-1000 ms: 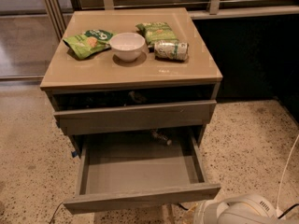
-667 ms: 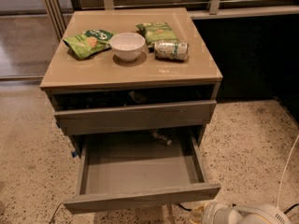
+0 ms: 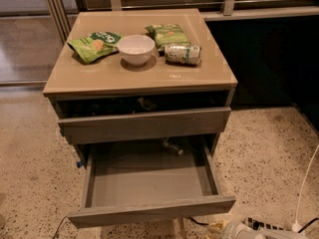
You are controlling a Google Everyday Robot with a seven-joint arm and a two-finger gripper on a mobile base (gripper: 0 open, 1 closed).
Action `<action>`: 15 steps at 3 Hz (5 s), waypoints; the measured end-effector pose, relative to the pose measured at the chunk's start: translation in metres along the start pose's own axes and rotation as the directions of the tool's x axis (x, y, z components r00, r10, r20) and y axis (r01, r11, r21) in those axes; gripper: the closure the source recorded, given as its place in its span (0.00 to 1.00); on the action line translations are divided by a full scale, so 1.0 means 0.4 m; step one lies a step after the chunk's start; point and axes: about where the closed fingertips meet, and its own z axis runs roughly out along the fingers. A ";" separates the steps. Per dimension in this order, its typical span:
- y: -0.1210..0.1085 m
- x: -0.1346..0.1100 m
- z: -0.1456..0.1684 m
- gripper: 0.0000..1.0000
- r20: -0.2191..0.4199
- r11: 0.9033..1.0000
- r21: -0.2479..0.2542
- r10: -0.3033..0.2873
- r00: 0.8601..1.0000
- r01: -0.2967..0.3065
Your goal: Close middle drawer
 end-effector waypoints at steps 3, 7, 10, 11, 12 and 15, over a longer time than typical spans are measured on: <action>0.012 -0.076 0.125 1.00 0.160 0.994 0.111 -0.027 0.987 0.010; 0.042 -0.120 0.289 1.00 0.205 0.986 0.166 -0.048 0.978 0.014; -0.039 -0.166 0.300 1.00 0.240 0.967 0.256 -0.065 0.969 0.002; -0.054 -0.176 0.317 1.00 0.234 0.966 0.259 -0.070 0.970 0.007; -0.073 -0.182 0.339 1.00 0.227 0.965 0.262 -0.070 0.971 0.009; -0.185 -0.249 0.388 1.00 0.255 0.945 0.327 -0.089 0.963 0.001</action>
Offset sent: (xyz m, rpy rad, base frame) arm 0.0178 0.0630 -0.0375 0.1043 -0.2134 -0.0250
